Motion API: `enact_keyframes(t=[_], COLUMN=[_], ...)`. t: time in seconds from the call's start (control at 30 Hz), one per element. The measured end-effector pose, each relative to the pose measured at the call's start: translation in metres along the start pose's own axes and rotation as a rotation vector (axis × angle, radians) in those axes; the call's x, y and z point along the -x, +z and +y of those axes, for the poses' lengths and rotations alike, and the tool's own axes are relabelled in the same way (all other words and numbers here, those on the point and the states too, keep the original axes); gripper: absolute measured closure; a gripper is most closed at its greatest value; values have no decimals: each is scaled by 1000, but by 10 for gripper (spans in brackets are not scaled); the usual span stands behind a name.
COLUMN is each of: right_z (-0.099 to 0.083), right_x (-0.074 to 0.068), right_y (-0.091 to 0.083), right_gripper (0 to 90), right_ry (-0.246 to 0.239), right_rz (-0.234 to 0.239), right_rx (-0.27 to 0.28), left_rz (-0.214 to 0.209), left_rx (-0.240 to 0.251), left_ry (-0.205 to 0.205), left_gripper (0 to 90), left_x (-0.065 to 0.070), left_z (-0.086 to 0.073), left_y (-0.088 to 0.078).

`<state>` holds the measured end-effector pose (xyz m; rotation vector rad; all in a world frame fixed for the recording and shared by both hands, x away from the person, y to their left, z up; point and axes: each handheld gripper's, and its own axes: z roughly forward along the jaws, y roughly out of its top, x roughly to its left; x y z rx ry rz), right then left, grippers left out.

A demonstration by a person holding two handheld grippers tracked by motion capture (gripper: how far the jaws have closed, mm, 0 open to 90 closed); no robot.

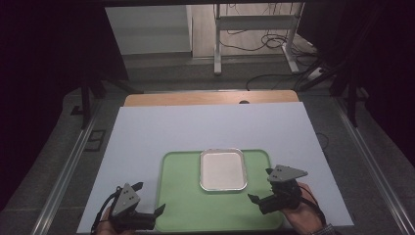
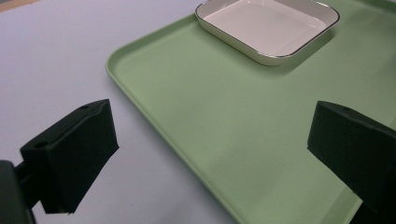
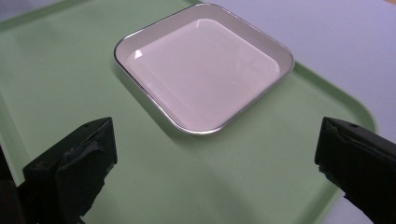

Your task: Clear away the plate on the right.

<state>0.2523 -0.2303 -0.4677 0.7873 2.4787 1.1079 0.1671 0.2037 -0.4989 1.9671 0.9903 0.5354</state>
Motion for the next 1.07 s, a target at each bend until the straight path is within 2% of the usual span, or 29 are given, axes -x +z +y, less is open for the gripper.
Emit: enact_keyframes(t=[0.5, 0.77, 0.9, 1.07], right_z=[-19, -34, -41, -43], right_x=[8, 14, 16, 17], right_y=[-25, -31, -31, -32], right_gripper=[0, 0, 0, 0], right_ry=[35, 85, 116, 116], right_rz=[-64, -75, -65, -67], right_rx=[22, 5, -7, -15], left_rz=[11, 15, 18, 28], left_rx=[-9, -12, -11, -21], left_ry=[9, 6, 1, -14], left_gripper=[12, 12, 12, 12], left_x=[2, 1, 1, 0], left_z=[0, 0, 0, 1], left_y=[1, 1, 1, 2])
